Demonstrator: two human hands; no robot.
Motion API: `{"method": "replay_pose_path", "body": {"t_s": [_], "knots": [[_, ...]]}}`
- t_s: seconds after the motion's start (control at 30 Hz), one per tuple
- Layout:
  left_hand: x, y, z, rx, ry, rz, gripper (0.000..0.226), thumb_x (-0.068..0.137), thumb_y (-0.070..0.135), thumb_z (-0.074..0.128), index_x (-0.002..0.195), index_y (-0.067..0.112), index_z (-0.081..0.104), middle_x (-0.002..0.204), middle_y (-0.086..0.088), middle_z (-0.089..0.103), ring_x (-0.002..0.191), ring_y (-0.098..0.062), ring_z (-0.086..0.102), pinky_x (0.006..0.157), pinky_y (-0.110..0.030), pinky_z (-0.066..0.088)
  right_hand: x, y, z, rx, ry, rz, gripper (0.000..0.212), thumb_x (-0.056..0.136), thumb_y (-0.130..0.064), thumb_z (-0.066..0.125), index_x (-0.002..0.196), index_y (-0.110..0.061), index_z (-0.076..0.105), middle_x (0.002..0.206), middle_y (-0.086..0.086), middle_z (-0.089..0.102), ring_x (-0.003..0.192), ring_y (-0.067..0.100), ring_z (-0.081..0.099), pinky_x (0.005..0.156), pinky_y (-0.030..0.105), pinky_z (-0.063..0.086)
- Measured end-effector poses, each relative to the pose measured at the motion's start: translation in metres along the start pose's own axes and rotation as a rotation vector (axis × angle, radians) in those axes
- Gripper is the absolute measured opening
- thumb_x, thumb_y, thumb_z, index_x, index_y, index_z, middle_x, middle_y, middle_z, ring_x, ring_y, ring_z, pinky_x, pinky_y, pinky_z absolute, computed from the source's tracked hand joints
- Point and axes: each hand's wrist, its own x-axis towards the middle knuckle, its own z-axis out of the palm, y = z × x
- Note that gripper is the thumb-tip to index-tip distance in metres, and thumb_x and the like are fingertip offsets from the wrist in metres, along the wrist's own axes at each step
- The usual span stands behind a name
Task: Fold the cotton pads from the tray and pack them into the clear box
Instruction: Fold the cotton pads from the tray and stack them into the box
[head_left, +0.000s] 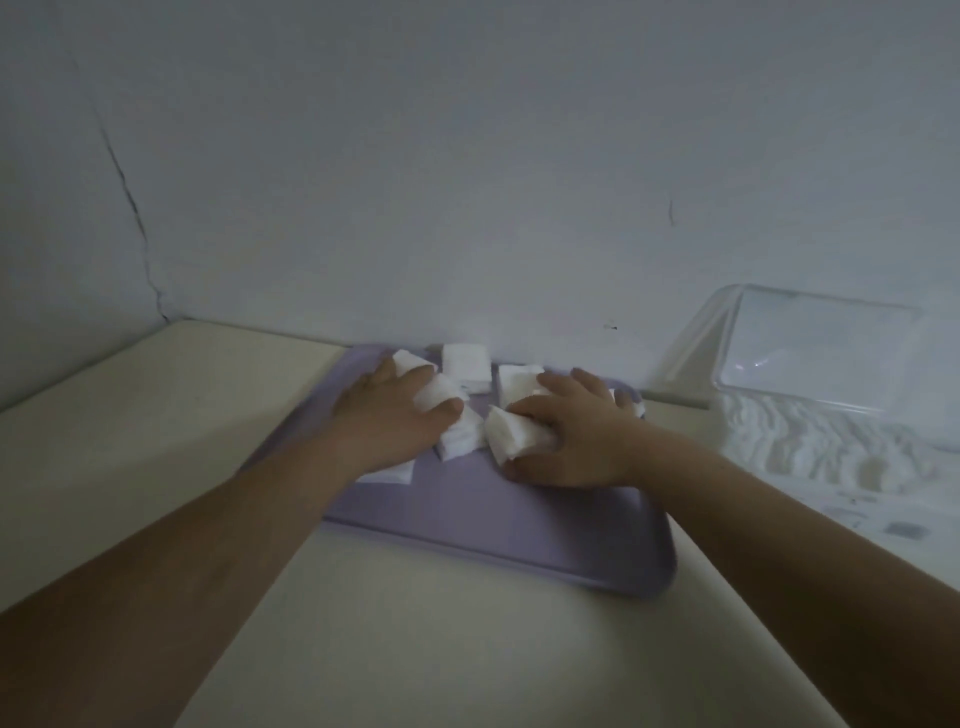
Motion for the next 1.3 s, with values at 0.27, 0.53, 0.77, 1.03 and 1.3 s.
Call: {"method": "replay_pose_path", "body": {"t_s": [0.27,0.53,0.77,1.03,1.3], "knots": [[-0.021,0.010,0.014,0.189,0.114,0.266,0.081,0.060,0.088,0.037,0.122,0.042,0.064,0.147,0.007,0.048,0.144,-0.026,0.038,0.117,-0.047,0.033,-0.046,-0.004,-0.003,-0.119,0.139,-0.240,0.068,0.083,-0.056,0.069,0.147,-0.043,0.049,0.159,-0.020,0.040,0.159,0.013,0.012,0.125,0.062,0.000],[-0.035,0.012,0.011,-0.004,0.216,0.346,0.018,0.099,0.037,0.055,0.101,0.023,0.066,0.095,-0.004,0.072,0.095,-0.031,0.068,0.072,-0.034,0.047,-0.067,-0.007,-0.003,0.057,0.414,-0.225,0.033,0.095,-0.050,0.054,0.108,-0.030,0.076,0.111,-0.003,0.070,0.103,0.025,0.066,0.082,0.041,0.055],[-0.029,0.011,0.004,-0.179,0.073,0.104,0.037,0.081,0.037,0.075,0.114,0.023,0.065,0.116,0.002,0.069,0.106,-0.020,0.063,0.081,-0.024,0.042,-0.048,-0.012,0.000,0.084,0.240,0.070,0.028,0.093,-0.039,0.065,0.112,-0.019,0.073,0.103,0.004,0.072,0.098,0.025,0.064,0.073,0.027,0.040],[-0.040,0.015,-0.002,-0.399,0.111,0.123,0.016,0.079,0.017,0.081,0.082,0.016,0.065,0.083,-0.005,0.071,0.072,-0.015,0.059,0.063,-0.028,0.042,-0.048,-0.013,-0.008,0.541,0.094,0.111,0.054,0.077,-0.022,0.088,0.126,-0.017,0.067,0.094,-0.005,0.061,0.078,0.007,0.056,0.056,0.007,0.039],[-0.073,0.044,-0.026,-0.618,0.351,0.243,0.008,0.086,0.013,0.075,0.085,0.015,0.068,0.077,-0.002,0.071,0.064,-0.010,0.059,0.059,-0.019,0.045,-0.071,0.007,-0.002,1.145,0.324,0.137,0.032,0.077,0.000,0.082,0.094,-0.013,0.059,0.094,0.009,0.064,0.080,0.025,0.067,0.066,0.042,0.059]]}}
